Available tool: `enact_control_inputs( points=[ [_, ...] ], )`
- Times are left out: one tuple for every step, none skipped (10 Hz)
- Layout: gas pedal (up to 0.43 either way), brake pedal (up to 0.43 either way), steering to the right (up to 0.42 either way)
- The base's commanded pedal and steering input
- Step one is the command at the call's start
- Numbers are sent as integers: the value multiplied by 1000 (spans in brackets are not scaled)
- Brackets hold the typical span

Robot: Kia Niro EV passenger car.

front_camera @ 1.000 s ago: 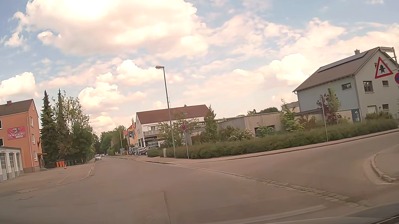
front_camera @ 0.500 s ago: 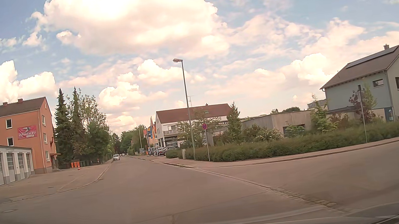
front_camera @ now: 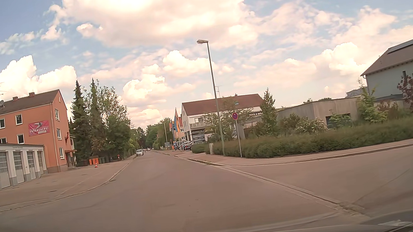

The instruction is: Follow the waypoints while adhering to traffic rules and regulations

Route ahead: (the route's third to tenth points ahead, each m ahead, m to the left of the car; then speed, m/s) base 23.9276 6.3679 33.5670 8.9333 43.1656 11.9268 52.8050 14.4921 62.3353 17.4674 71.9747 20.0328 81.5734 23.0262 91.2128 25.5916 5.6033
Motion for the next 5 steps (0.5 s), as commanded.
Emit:
enact_control_inputs(
  points=[
    [79, 18, -126],
    [79, 18, -125],
    [79, 18, -125],
    [79, 18, -125],
    [79, 18, -120]
  ],
)
